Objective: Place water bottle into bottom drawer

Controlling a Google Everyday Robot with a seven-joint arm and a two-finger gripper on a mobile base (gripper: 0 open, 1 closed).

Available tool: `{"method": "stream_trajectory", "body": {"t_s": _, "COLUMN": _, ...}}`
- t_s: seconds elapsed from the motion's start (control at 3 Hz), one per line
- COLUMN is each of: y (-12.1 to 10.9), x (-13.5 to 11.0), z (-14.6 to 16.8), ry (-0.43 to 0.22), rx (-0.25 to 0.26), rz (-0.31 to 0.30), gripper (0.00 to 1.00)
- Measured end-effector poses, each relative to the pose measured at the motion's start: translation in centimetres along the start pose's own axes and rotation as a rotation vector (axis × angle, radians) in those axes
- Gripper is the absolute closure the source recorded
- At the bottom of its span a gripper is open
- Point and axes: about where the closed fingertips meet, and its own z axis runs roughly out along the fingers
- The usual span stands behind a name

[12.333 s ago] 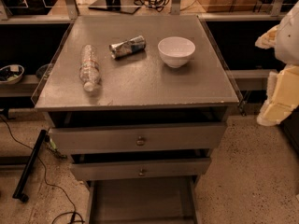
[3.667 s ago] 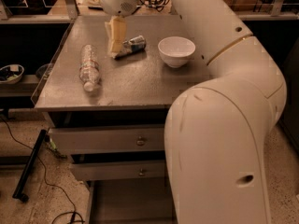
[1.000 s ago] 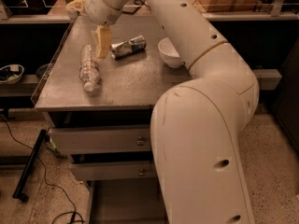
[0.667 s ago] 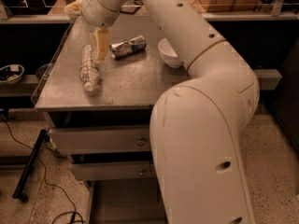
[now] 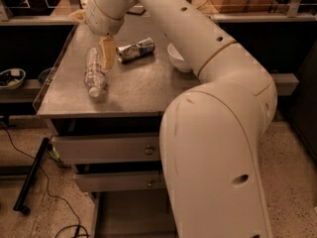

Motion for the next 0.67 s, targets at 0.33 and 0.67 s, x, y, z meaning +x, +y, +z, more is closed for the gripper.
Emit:
{"method": "stream_trajectory", "body": {"t_s": 0.33, "y": 0.47, "x": -0.37, "z": 2.49, "ry": 0.007, "rx": -0.001, "rz": -0.034, "gripper": 0.00}}
{"method": "stream_trajectory", "body": {"t_s": 0.67, "y": 0.65, "x": -1.07, "z": 2.89, "ry": -0.006, "rx": -0.005, "rz": -0.039, "gripper": 0.00}}
